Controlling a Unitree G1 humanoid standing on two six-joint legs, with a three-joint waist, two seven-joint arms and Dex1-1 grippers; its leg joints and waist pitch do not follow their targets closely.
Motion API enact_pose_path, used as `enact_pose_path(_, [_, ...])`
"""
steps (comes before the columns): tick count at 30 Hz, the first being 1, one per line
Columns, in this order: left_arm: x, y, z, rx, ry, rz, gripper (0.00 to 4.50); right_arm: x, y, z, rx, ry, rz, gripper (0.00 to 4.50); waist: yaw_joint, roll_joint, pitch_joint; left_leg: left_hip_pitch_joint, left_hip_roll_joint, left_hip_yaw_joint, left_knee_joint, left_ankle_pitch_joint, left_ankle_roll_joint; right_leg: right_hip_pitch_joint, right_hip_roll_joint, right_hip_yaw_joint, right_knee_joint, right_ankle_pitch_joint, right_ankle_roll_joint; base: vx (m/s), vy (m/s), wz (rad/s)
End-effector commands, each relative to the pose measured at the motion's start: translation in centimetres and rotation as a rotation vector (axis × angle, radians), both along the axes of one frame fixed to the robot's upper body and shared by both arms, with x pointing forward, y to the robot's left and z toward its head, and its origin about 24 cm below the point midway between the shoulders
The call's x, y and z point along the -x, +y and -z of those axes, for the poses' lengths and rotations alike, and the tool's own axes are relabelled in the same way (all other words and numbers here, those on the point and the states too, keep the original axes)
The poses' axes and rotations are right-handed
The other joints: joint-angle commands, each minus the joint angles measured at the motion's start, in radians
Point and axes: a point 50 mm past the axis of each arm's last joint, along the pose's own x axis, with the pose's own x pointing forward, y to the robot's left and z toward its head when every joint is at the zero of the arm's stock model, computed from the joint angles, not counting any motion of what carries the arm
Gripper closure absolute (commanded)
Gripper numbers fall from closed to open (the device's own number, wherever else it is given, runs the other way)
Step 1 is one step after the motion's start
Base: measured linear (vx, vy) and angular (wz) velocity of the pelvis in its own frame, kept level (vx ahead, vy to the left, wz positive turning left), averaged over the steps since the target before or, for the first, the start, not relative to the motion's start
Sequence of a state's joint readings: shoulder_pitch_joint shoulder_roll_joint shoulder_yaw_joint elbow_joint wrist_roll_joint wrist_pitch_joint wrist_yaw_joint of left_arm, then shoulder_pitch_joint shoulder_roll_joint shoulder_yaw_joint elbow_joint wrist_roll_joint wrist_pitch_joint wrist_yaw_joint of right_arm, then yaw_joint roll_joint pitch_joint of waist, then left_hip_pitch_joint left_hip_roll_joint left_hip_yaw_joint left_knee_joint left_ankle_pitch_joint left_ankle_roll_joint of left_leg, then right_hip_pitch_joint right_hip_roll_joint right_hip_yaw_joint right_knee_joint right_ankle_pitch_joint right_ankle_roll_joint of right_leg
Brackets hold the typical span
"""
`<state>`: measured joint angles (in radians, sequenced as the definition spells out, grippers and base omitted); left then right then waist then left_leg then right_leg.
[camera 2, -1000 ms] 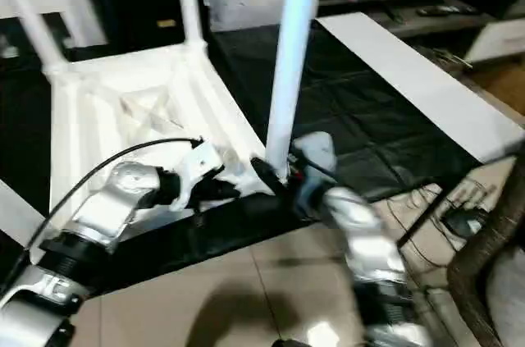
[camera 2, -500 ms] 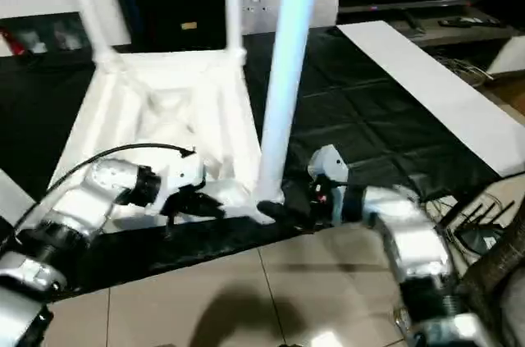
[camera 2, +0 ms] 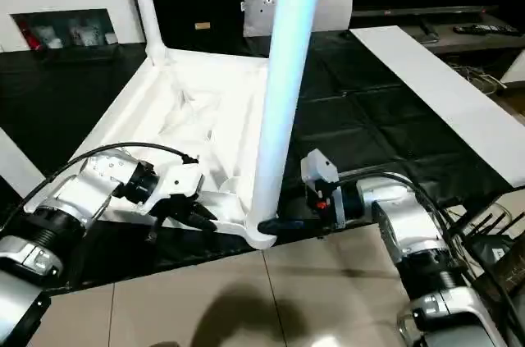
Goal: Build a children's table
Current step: Rotate leg to tighten
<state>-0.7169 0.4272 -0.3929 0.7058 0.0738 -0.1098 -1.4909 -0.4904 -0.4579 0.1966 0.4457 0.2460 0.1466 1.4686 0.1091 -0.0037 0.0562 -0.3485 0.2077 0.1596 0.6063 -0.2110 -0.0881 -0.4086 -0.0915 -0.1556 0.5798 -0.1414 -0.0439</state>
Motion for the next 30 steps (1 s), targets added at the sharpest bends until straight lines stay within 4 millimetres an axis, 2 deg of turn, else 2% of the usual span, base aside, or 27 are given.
enact_pose_path(1, [-0.1,-0.6,-0.6,-0.027,-0.010,0.097,4.50,0.0,0.3,-0.2,-0.006,0.024,-0.055,1.93,-0.005,-0.006,-0.083,-0.001,0.032,0.005,-0.065,-0.079,0.085,0.070,-0.067,0.067,-0.060,-0.312,-0.132,0.000,0.000,0.00])
enact_pose_path(2, [-0.1,-0.6,-0.6,-0.028,-0.009,0.100,4.50,0.0,0.3,-0.2,-0.008,0.029,-0.060,1.93,-0.006,-0.003,-0.083,-0.001,0.030,0.006,-0.064,-0.079,0.089,0.068,-0.065,0.066,-0.061,-0.304,-0.139,0.000,0.000,0.00])
enact_pose_path(5, [-0.1,-0.5,-0.6,-0.033,-0.007,0.106,4.50,-0.1,0.5,-0.2,-0.013,0.039,-0.070,2.31,-0.003,-0.002,-0.084,0.000,0.034,0.005,-0.064,-0.080,0.085,0.068,-0.067,0.067,-0.056,-0.274,-0.156,0.000,0.000,0.00])
enact_pose_path(10, [-0.2,-0.3,-0.5,-0.043,-0.004,0.108,4.50,0.2,1.0,0.0,-0.033,0.064,-0.099,2.50,0.000,0.000,-0.084,-0.001,0.033,0.004,-0.065,-0.088,0.075,0.071,-0.068,0.066,-0.057,-0.288,-0.151,0.000,0.000,0.00])
enact_pose_path(16, [-0.2,-0.2,-0.5,-0.030,0.009,0.103,4.50,0.7,1.2,0.4,-0.038,0.061,-0.111,2.57,0.001,0.004,-0.085,0.000,0.033,0.004,-0.066,-0.090,0.071,0.072,-0.067,0.066,-0.057,-0.278,-0.153,0.000,0.000,0.00])
enact_pose_path(20, [-0.2,0.0,-0.4,-0.033,0.008,0.103,4.50,0.3,1.5,0.4,-0.035,0.031,-0.053,2.58,0.000,0.007,-0.083,0.000,0.032,0.004,-0.067,-0.101,0.068,0.071,-0.066,0.065,-0.059,-0.279,-0.156,0.000,0.000,0.00])
enact_pose_path(22, [-0.2,0.0,-0.4,-0.031,0.004,0.099,4.50,-0.1,1.6,0.3,-0.061,0.092,0.015,2.58,-0.003,0.005,-0.080,0.000,0.031,0.003,-0.068,-0.112,0.064,0.073,-0.064,0.064,-0.062,-0.307,-0.147,0.000,0.000,0.00])
enact_pose_path(23, [-0.2,0.0,-0.4,-0.031,0.003,0.099,4.50,-0.1,1.7,0.3,-0.067,0.103,0.023,2.03,-0.003,0.005,-0.081,0.000,0.030,0.004,-0.068,-0.115,0.064,0.073,-0.065,0.063,-0.064,-0.317,-0.141,0.000,0.000,0.00])
enact_pose_path(24, [-0.2,0.0,-0.4,-0.029,0.003,0.097,4.50,0.0,1.7,0.2,-0.068,0.110,0.017,1.89,-0.004,0.004,-0.079,0.002,0.029,0.004,-0.068,-0.121,0.057,0.072,-0.066,0.062,-0.070,-0.361,-0.122,0.000,0.000,0.00])
enact_pose_path(27, [-0.1,0.0,-0.3,-0.028,0.003,0.098,4.50,0.3,1.7,0.3,-0.055,0.116,-0.001,1.67,-0.003,0.003,-0.079,0.004,0.029,0.005,-0.068,-0.129,0.053,0.070,-0.066,0.061,-0.075,-0.392,-0.108,0.000,0.000,0.00])
enact_pose_path(30, [-0.1,-0.1,-0.2,-0.028,0.000,0.098,4.50,0.2,1.8,0.6,-0.020,0.043,-0.002,1.47,-0.001,0.002,-0.083,0.003,0.033,0.004,-0.068,-0.105,0.053,0.067,-0.068,0.064,-0.067,-0.345,-0.121,0.000,0.000,0.00])
